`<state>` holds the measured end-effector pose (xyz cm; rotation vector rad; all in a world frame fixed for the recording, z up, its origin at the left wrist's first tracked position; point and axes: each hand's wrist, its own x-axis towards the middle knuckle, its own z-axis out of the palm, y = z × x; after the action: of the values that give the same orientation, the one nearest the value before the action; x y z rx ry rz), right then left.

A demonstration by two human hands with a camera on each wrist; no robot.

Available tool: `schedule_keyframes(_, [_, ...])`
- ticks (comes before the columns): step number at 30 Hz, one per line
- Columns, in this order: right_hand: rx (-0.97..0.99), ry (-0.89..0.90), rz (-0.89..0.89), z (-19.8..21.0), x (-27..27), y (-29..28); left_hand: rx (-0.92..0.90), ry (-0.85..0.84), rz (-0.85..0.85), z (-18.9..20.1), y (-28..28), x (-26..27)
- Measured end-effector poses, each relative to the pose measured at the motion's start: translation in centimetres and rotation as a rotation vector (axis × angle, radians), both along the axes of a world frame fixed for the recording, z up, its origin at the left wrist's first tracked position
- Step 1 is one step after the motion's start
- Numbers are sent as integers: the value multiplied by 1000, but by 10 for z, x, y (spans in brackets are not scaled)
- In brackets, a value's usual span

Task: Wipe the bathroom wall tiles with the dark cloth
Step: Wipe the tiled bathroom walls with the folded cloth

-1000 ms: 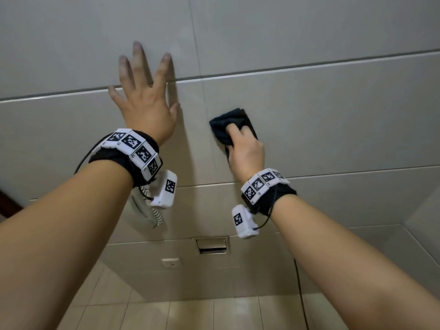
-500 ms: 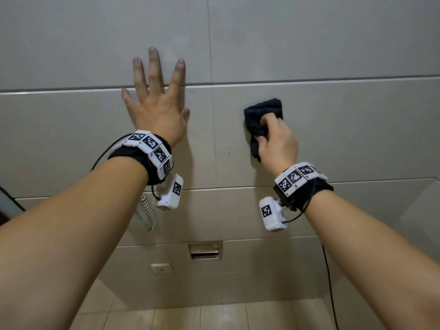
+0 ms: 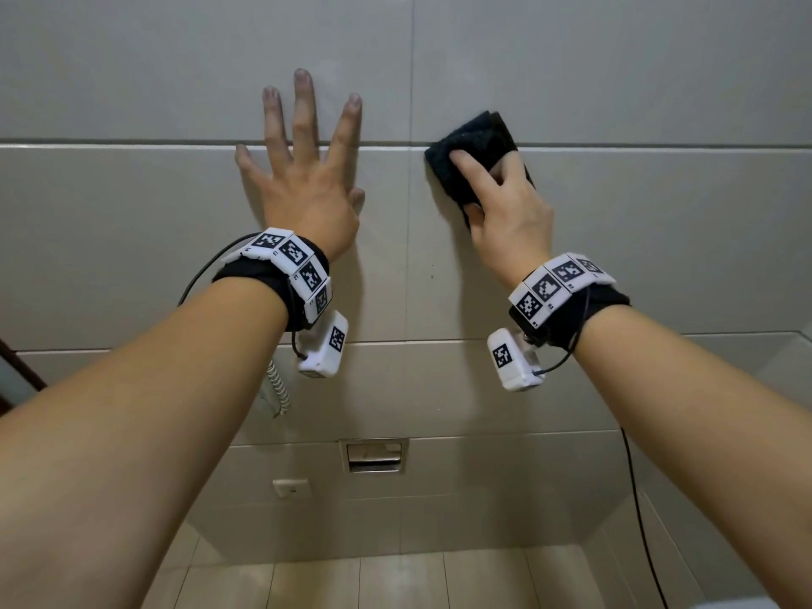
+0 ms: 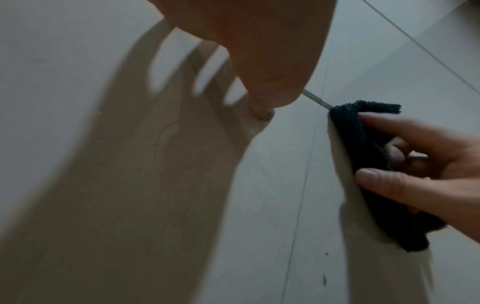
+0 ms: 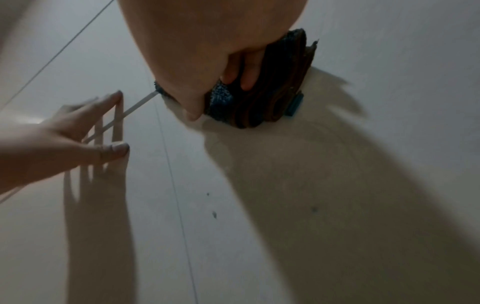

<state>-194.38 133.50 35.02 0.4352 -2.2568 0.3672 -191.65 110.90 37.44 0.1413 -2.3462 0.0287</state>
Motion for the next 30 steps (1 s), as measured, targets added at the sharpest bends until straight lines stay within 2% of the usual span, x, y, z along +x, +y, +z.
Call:
schedule_keyframes(12, [385, 186, 107, -33, -6, -11, 13, 63, 7, -5, 3, -1])
schedule_keyframes(22, [553, 185, 256, -83, -8, -2, 27, 43, 28, -6, 4, -1])
schedule_keyframes(25, [619, 137, 263, -98, -6, 1, 33, 36, 38, -6, 6, 1])
schedule_keyframes(30, [756, -63, 298, -144, -1, 16, 52, 20, 35, -4, 10, 2])
